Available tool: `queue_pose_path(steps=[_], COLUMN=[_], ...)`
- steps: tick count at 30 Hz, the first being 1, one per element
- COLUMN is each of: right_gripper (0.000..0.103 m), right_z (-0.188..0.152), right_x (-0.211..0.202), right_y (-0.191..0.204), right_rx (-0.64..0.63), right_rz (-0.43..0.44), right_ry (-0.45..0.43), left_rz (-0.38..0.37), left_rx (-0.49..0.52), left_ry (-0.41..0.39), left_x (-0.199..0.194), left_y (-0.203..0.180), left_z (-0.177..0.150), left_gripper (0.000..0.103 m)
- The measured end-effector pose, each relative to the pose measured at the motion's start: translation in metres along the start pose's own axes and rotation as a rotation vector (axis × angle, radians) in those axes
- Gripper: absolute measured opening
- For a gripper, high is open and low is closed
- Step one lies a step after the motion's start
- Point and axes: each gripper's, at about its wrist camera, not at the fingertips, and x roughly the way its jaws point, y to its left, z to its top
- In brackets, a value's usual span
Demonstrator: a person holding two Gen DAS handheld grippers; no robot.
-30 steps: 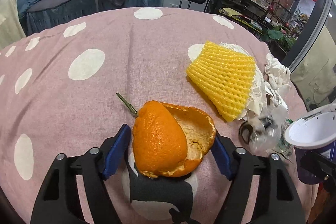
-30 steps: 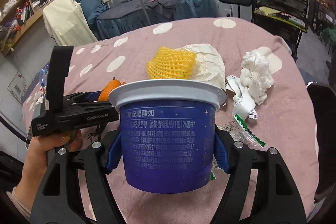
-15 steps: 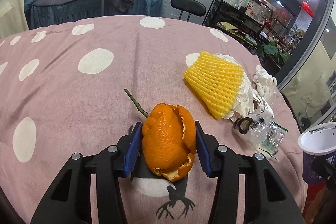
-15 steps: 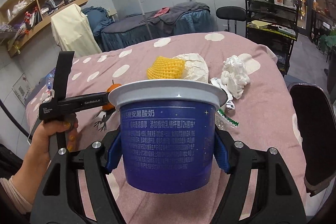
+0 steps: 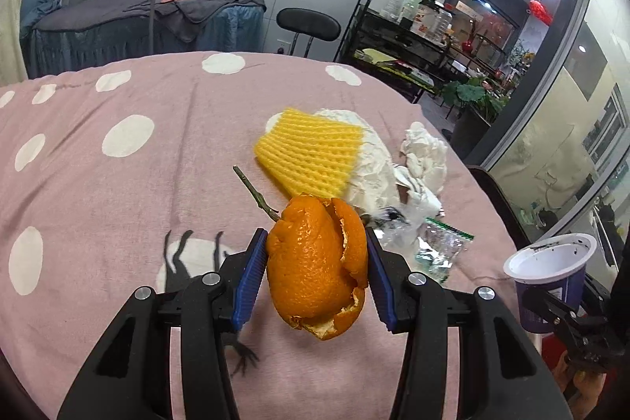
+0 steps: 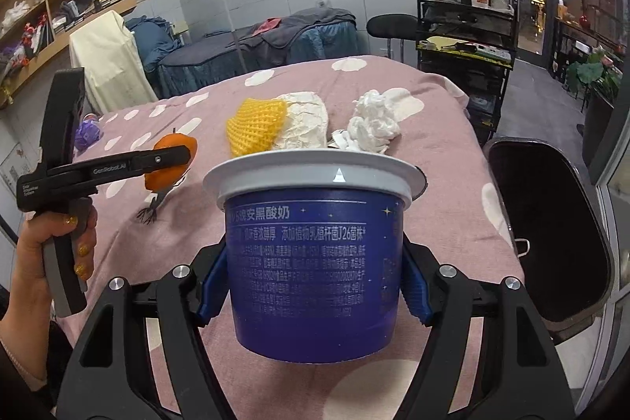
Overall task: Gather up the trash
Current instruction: 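Carry the cup to the bin and open the right tool over it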
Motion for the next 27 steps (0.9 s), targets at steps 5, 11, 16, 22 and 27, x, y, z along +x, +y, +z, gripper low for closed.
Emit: queue_pose_path(steps=[5, 11, 16, 22, 27], right_gripper=[0.071, 0.071, 0.071, 0.071, 0.071], right_z=[0.005, 0.008, 0.008, 0.000, -0.012], right_x=[-0.015, -0.022, -0.012, 0.027, 0.064], right_y=[-0.037, -0.094, -0.153, -0.224, -0.265], right_rx=[0.079, 0.162, 0.243, 0.357, 0.437], right_rz=[-0.065, -0.177, -0.278, -0.351, -0.359], right_ry=[-0.039, -0.044, 0.000, 0.103, 0.200], left_rz=[-0.075, -0.182, -0.251, -0.303, -0.324], left_rx=[0.052, 0.119, 0.203, 0.273, 0.315], left_ry=[-0.013, 0.010, 0.025, 0.048, 0.065], left_x=[0.002, 0.014, 0.024, 0.042, 0.052], left_y=[-0.037, -0.088, -0.132, -0.174, -0.199], left_z=[0.006, 0.007, 0.007, 0.008, 0.004], left_gripper=[0.047, 0.047, 0.047, 0.047, 0.047])
